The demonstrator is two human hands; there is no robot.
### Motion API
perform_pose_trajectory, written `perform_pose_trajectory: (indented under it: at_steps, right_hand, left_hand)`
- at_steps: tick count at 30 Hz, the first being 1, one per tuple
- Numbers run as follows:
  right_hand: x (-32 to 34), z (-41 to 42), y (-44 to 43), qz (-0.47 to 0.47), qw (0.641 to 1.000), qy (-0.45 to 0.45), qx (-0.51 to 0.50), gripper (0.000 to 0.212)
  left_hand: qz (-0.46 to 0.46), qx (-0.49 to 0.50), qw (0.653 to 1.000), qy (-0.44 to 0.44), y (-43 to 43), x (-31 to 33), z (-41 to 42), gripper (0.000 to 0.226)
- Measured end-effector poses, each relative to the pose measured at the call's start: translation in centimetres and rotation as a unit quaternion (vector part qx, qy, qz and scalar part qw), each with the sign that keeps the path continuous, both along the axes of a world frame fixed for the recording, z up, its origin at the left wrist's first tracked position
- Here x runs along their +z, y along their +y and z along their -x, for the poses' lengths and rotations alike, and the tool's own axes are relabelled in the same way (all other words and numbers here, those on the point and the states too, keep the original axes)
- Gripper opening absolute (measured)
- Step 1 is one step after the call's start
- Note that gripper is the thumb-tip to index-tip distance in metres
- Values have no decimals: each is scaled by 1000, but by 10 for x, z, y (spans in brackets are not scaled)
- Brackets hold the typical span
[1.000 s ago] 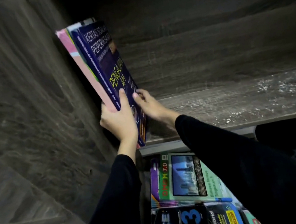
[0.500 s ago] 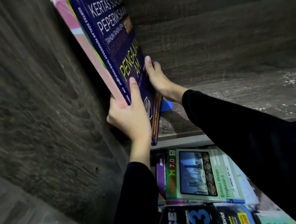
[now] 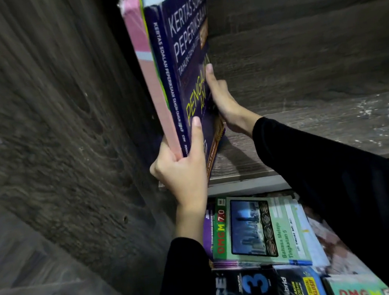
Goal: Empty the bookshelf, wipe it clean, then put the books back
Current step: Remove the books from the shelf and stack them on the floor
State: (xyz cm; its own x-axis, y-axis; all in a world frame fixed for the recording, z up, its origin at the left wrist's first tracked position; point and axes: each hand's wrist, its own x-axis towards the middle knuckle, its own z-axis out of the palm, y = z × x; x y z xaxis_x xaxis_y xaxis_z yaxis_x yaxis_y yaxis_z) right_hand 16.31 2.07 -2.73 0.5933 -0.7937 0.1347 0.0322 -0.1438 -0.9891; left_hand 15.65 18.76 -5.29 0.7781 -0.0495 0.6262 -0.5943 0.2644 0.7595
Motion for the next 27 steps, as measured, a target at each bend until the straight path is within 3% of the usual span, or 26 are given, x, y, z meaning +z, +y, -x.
perform_pose_trajectory:
  at_steps: [4, 10, 14, 17, 18, 20, 24, 27]
  right_hand:
    - [-6, 25, 0, -11, 1000, -5, -12, 114]
    - [4, 73, 23, -21, 997, -59, -39, 100]
    - [17, 121, 38, -12, 992, -107, -72, 80]
    - [18, 162, 45, 9, 981, -141, -131, 39]
    - [16, 175, 48, 16, 977, -144, -158, 34]
    - [10, 202, 54, 27, 967, -136, -213, 37]
    - [-15, 259, 67, 6, 945, -98, -313, 67]
    - [-36, 305, 82, 12, 923, -38, -383, 61]
  left_hand:
    - [-36, -2, 999, -5, 12, -3, 12, 40]
    - [-50, -77, 996, -15, 34, 12, 37, 28]
    - [-15, -158, 987, 18, 49, 26, 65, 24]
    - [10, -222, 973, 63, 58, 29, 90, 20]
    - [10, -240, 967, 81, 59, 27, 98, 20]
    - [4, -273, 956, 110, 60, 24, 114, 18]
    - [-35, -339, 931, 134, 59, 13, 151, 7]
    - [-94, -411, 892, 164, 58, 1, 172, 5]
